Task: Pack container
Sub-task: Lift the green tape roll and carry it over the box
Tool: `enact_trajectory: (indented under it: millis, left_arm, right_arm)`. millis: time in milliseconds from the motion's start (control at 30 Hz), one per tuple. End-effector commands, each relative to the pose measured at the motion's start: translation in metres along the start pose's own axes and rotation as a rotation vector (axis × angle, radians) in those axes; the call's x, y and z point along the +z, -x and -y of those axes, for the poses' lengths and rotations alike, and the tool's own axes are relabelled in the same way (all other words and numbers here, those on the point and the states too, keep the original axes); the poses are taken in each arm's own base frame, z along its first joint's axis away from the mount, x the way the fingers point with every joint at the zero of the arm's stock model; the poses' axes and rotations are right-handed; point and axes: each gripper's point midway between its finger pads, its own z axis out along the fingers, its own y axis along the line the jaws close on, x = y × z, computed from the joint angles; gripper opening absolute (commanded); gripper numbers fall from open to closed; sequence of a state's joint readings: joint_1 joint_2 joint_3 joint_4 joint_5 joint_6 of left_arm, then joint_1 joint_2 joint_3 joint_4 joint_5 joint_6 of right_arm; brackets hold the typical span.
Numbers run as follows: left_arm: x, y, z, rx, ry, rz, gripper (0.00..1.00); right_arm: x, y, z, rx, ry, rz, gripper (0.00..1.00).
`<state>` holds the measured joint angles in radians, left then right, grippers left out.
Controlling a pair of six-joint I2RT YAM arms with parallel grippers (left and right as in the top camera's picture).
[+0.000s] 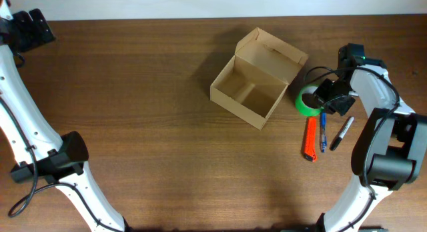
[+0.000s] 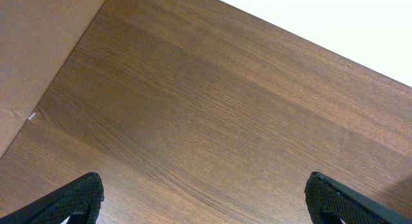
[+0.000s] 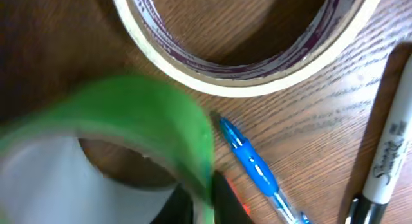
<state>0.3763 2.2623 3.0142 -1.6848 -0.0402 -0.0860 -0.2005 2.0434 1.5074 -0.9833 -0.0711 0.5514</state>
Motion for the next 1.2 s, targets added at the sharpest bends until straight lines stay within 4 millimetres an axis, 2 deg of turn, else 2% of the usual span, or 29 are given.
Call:
enact_trajectory:
  millis: [0, 200, 300, 467, 567, 733, 867, 933, 1033, 1167]
  left_arm:
    - [-0.014, 0.002, -0.001, 0.005, -0.01, 0.024, 1.0]
    - [-0.014, 0.002, -0.001, 0.005, -0.01, 0.024, 1.0]
    - [-0.014, 0.002, -0.001, 0.005, -0.01, 0.024, 1.0]
    - [-0.014, 0.002, -0.001, 0.005, -0.009, 0.024, 1.0]
    - [-0.014, 0.002, -0.001, 0.005, -0.01, 0.024, 1.0]
    - [-0.014, 0.002, -0.001, 0.005, -0.01, 0.024, 1.0]
    - [-0.014, 0.002, -0.001, 0.005, -0.01, 0.024, 1.0]
    - [-0.014, 0.002, -0.001, 0.005, -0.01, 0.024, 1.0]
    - [-0.014, 0.002, -0.001, 0.005, -0.01, 0.024, 1.0]
    - [-0.014, 0.002, -0.001, 0.005, -0.01, 0.024, 1.0]
  right_arm:
    - [0.006, 0.001, 0.002, 0.012, -0.007, -0.002, 0.04]
    - [0.004, 0.009, -0.006, -0.059, 0.032, 0.025, 0.03]
    - [-0.01, 0.016, -0.014, -0.113, 0.062, 0.048, 0.04]
    - [-0.07, 0.041, -0.028, -0.12, 0.149, 0.162, 0.04]
    - [-0.115, 0.052, -0.03, -0.114, 0.183, 0.238, 0.04]
    - [-0.189, 0.055, -0.033, -0.119, 0.233, 0.344, 0.03]
    - [-0.235, 0.032, -0.049, -0.25, 0.301, 0.371, 0.03]
    - [-0.254, 0.009, -0.06, -0.37, 0.305, 0.377, 0.04]
    - [-0.264, -0.021, -0.072, -0.501, 0.274, 0.375, 0.04]
    - [-0.259, -0.059, -0.089, -0.611, 0.199, 0.349, 0.03]
